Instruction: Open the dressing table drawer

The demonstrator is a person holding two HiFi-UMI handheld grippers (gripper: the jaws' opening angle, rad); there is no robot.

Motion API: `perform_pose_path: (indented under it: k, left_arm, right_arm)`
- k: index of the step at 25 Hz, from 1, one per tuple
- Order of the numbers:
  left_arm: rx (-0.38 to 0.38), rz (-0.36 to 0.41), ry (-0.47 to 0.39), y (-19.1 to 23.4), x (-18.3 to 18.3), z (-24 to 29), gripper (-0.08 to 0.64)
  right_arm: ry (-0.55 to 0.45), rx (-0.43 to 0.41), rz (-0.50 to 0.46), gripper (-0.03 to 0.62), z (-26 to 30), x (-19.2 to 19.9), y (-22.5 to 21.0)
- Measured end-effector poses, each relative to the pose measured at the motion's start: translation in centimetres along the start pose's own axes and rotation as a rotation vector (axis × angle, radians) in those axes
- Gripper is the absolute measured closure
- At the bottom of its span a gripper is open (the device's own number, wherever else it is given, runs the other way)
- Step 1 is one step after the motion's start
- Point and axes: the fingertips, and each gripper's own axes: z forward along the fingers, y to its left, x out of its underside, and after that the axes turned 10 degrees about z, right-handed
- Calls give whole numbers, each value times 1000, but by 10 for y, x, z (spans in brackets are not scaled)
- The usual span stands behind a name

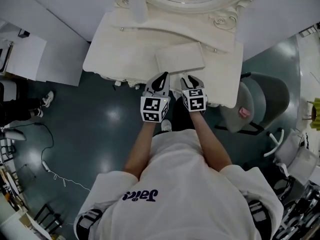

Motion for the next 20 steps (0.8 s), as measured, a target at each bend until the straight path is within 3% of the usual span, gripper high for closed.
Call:
perform_pose_path:
  k: [12, 20]
  left_arm:
    - [-13, -35, 53, 23, 17, 37, 545]
    - [-18, -53, 74, 22, 24, 50, 545]
  right_arm:
    - [125, -11, 42, 451, 49, 22, -17]
    - [154, -35, 73, 463, 64, 27, -21]
